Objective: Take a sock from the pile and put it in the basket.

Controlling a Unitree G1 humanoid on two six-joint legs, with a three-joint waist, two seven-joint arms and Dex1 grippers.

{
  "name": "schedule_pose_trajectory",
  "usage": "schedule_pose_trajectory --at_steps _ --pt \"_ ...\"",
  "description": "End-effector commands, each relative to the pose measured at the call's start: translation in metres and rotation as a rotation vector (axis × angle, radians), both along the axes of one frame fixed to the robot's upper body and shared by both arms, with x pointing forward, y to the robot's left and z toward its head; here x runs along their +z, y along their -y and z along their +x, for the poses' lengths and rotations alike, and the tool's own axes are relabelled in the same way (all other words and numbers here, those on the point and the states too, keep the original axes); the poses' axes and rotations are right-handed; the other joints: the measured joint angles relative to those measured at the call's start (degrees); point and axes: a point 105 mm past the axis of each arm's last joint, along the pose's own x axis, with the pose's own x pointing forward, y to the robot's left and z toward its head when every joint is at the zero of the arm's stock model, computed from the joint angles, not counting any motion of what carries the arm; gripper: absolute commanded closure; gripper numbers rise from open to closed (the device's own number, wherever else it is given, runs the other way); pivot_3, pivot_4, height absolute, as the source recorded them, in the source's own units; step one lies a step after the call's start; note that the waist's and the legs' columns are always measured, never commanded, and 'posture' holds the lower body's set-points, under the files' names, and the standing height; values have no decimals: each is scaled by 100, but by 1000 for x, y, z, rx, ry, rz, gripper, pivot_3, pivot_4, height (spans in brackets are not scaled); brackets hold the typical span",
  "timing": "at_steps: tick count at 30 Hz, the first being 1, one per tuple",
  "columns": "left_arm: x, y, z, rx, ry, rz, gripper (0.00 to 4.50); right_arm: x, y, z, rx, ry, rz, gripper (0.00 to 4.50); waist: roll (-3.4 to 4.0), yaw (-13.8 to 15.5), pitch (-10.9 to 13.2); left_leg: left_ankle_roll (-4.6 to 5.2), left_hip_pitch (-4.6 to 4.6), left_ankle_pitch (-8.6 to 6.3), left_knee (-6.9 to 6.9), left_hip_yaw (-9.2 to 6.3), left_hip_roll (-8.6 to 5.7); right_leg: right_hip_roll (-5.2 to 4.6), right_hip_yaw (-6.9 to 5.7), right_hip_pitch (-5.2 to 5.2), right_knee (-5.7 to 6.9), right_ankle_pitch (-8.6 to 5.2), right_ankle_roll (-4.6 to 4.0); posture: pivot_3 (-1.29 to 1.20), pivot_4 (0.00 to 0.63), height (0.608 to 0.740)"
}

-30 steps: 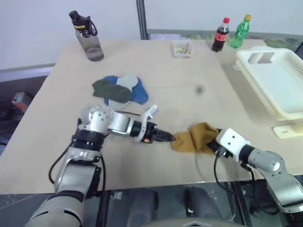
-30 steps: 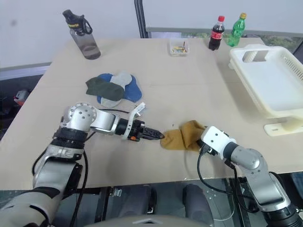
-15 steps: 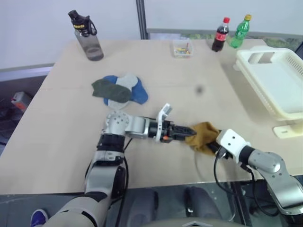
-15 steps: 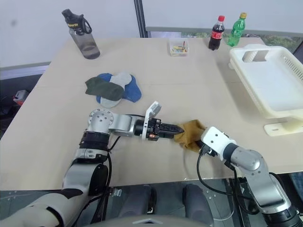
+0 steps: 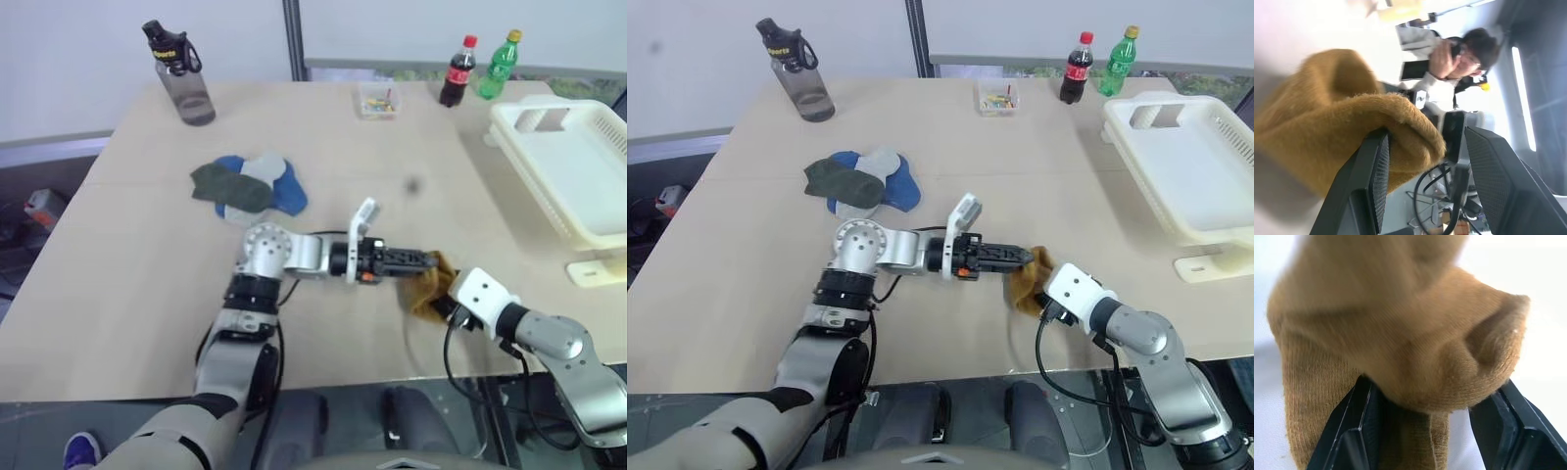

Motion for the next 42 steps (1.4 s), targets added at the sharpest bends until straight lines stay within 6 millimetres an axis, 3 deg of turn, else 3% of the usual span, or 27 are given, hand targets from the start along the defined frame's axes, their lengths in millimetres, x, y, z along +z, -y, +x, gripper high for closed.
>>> schedule_pose_trajectory --at_steps 1,8,11,14,15,19,21,27,32,35,39,42 --pt "2 22 0 -24 20 -42 1969 5 1 -6 4 6 -12 1897 1 2 0 0 0 0 0 0 0 0 0 0 -1 0 0 0 150 740" --pt "-49 50 -4 -25 -28 161 1969 22 18 -23 -67 30 -47 1897 1 37 0 3 -15 -1 0 0 -3 -1 -9 -1 -15 -1 1 0 150 740" --pt "-68 49 -4 -16 -31 229 1969 26 31 -35 -122 13 -78 1897 1 72 -1 3 -20 -2 1 0 -3 -1 -14 -2 -20 -1 1 0 150 740" --pt "-73 44 -2 -14 -35 246 1969 28 46 -46 -202 -22 -76 1897 1 127 -3 4 -19 -2 2 0 -1 -1 -17 1 -23 -6 -2 0 150 740" --pt "-77 42 -4 -32 -25 260 1969 33 49 -50 -256 -36 9 1897 0 129 -3 4 -19 -2 3 -1 -1 -1 -17 2 -23 -13 2 0 150 740" --pt "-86 44 -13 -84 11 281 1912 47 45 -61 -348 -72 269 208 14 131 -20 4 -14 -2 4 -16 6 1 -17 4 -21 -19 -2 0 150 740" --pt "-80 44 -11 -85 54 244 1912 54 35 -60 -343 -80 379 52 17 129 -28 4 -13 -2 4 -17 8 1 -17 4 -21 -19 -4 0 150 740" --pt "-29 15 -4 -71 163 16 1912 62 31 -42 -368 -132 574 52 34 96 -30 4 -17 -2 3 -14 16 0 -14 -5 -17 -13 -22 0 150 740" --pt "-14 -10 -10 -81 360 15 1912 59 29 -20 -363 -238 665 52 44 18 -23 4 -31 -2 -1 -15 16 -3 -11 -21 -10 -8 -16 0 150 740" --pt "-8 -23 -15 -88 542 34 1912 43 24 -15 -357 -351 619 52 54 39 -21 4 -41 -2 0 -21 13 -6 -17 -30 -12 -8 -17 0 150 740" --pt "-5 -38 -25 -93 768 63 1912 10 25 -24 -386 -502 493 52 58 68 -20 4 -62 -2 -2 -19 12 -8 -17 -46 -18 -6 -14 0 150 740" --pt "-6 -49 -30 -92 863 80 1912 -1 27 -31 -407 -564 456 52 60 77 -19 5 -63 -2 -3 -17 13 -7 -16 -45 -25 -9 -18 0 150 740"
